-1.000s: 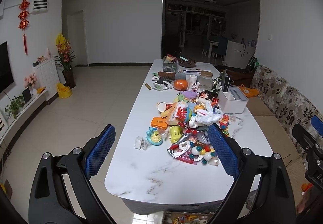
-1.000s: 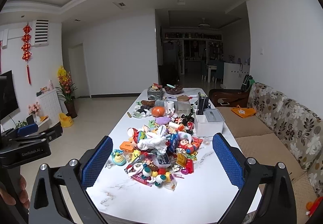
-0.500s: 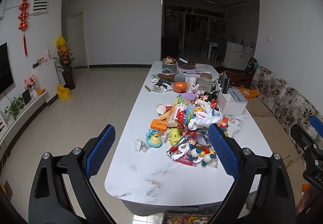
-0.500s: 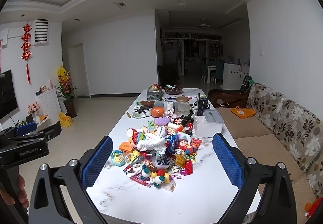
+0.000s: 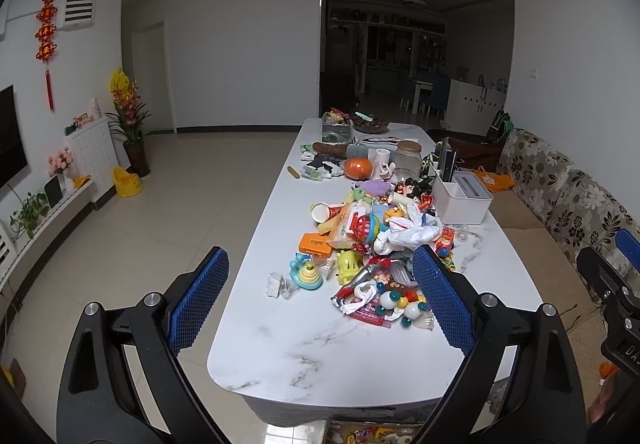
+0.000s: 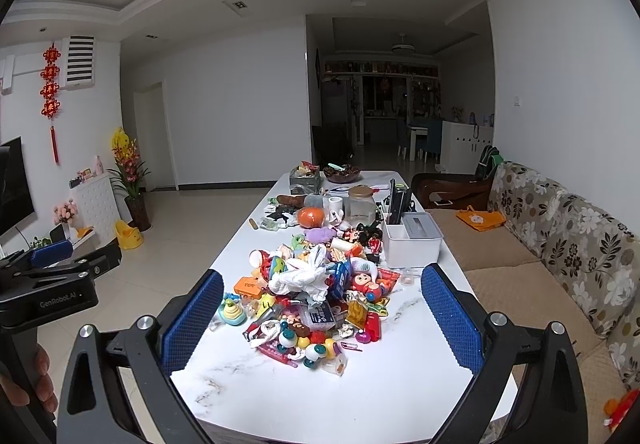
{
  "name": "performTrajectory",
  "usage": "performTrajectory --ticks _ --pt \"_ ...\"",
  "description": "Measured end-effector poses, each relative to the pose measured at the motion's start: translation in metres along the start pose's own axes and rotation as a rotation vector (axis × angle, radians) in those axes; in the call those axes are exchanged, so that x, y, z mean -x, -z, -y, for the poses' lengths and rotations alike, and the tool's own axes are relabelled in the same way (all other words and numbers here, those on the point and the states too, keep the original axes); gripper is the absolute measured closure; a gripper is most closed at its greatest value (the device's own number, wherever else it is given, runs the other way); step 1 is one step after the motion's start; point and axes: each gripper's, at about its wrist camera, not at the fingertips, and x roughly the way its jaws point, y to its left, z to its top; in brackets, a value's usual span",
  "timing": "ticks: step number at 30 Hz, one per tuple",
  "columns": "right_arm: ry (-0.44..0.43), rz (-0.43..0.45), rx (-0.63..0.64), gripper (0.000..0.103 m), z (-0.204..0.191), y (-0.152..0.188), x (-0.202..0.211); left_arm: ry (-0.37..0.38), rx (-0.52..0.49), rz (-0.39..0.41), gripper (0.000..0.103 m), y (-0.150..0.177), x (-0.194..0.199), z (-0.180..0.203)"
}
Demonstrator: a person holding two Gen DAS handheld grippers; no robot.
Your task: Collect trash
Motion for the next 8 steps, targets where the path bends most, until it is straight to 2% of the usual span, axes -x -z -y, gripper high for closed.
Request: performTrajectory --ticks 8 --pt "0.002 0.000 -0.001 0.005 0.0000 -0.0003 -0.0001 -0.005 0.001 0.000 0.012 0.0002 -0.0021 -0.0002"
